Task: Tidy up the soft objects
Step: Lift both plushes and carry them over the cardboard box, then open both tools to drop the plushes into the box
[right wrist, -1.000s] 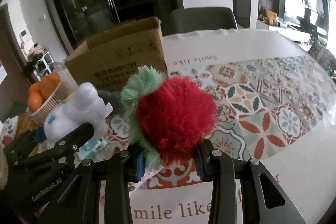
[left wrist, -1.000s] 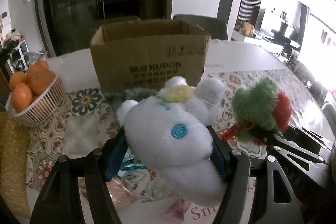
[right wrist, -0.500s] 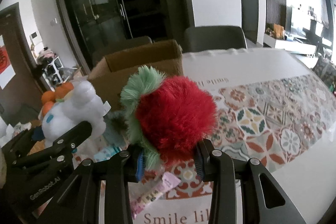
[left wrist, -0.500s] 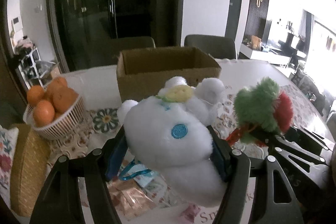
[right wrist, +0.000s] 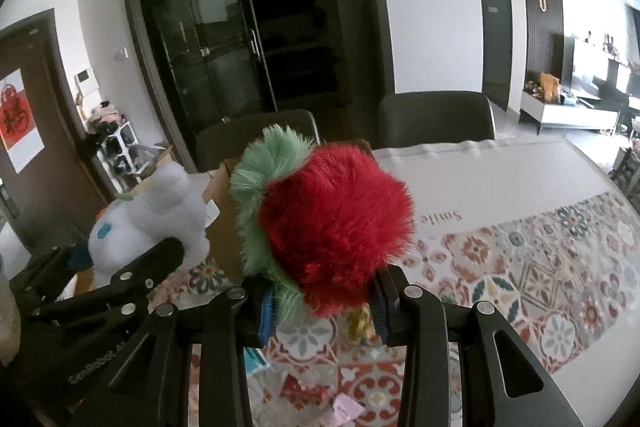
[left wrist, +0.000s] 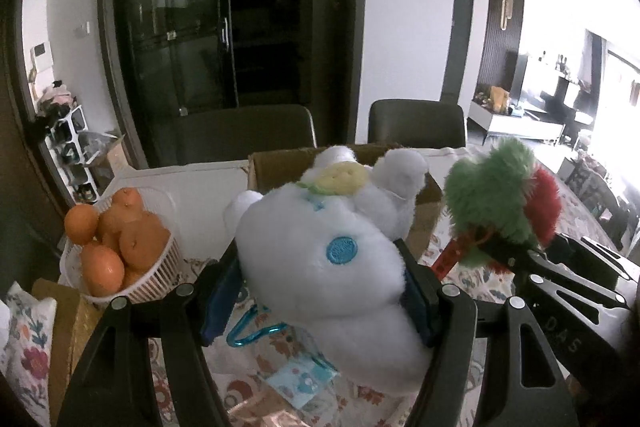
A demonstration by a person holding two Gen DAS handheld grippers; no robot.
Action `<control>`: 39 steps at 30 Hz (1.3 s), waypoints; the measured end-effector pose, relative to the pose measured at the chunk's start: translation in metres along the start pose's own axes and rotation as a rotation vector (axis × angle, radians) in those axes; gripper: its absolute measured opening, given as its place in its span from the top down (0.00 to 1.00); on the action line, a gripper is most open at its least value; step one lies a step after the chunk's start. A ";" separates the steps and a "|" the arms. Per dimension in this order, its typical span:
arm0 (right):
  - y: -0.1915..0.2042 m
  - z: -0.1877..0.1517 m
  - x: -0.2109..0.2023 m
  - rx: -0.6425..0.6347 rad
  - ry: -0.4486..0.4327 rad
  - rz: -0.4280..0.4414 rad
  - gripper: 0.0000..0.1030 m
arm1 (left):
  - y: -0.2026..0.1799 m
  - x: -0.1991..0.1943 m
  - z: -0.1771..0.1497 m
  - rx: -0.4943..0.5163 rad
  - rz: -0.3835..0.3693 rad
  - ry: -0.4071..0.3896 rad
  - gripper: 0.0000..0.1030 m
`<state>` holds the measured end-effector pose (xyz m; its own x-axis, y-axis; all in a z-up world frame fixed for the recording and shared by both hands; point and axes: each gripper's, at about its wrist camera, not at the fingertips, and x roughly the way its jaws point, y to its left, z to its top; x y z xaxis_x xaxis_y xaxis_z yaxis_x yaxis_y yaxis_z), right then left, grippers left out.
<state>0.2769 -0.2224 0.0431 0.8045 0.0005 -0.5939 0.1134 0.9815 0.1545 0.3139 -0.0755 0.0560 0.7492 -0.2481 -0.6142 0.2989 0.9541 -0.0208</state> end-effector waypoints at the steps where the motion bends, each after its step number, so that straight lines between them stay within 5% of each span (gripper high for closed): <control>1: 0.000 0.006 0.003 0.001 0.002 0.007 0.63 | 0.000 0.002 0.005 -0.001 0.006 0.004 0.32; 19: 0.000 0.085 0.069 -0.054 0.123 0.012 0.63 | 0.006 0.064 0.074 0.001 0.030 0.128 0.32; 39: -0.004 0.113 0.164 -0.084 0.345 0.028 0.62 | 0.011 0.152 0.098 0.002 0.055 0.316 0.29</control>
<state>0.4737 -0.2482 0.0341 0.5609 0.0783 -0.8242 0.0340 0.9925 0.1175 0.4888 -0.1188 0.0396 0.5440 -0.1318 -0.8287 0.2647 0.9641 0.0204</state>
